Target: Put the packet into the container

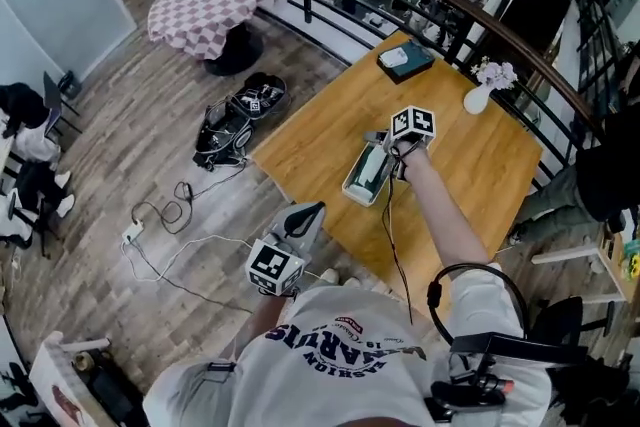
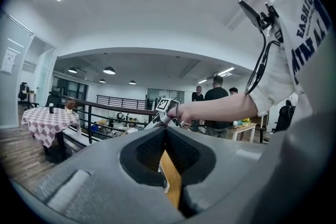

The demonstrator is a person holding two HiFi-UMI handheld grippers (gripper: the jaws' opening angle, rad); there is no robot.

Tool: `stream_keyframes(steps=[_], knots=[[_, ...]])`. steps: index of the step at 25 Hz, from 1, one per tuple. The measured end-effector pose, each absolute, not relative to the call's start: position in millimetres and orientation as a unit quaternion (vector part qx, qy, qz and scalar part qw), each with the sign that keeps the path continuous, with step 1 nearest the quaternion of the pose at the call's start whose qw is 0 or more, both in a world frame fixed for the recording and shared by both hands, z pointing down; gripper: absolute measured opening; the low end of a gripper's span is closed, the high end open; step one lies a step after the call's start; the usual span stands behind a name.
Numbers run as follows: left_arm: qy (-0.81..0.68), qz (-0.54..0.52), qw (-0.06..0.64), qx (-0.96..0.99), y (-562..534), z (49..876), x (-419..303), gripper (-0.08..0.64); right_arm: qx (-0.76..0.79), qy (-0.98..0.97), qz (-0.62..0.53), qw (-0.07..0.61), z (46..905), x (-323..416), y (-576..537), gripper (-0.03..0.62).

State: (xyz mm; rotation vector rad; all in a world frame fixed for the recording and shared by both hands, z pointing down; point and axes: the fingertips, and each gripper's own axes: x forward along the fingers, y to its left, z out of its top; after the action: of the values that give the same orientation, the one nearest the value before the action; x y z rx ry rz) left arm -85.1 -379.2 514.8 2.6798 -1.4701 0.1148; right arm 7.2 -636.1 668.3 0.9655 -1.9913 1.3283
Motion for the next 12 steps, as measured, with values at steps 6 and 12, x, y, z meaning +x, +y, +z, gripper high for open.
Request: stream_keyframes(steps=[6, 12], knots=[[-0.444, 0.029, 0.041, 0.895, -391, 500, -58, 0.0, 0.335, -0.829, 0.406, 0.187, 559, 34, -584, 0.43], [-0.369, 0.031, 0.021, 0.929, -407, 481, -7, 0.0, 0.415, -0.873, 0.223, 0.126, 478, 122, -530, 0.424]])
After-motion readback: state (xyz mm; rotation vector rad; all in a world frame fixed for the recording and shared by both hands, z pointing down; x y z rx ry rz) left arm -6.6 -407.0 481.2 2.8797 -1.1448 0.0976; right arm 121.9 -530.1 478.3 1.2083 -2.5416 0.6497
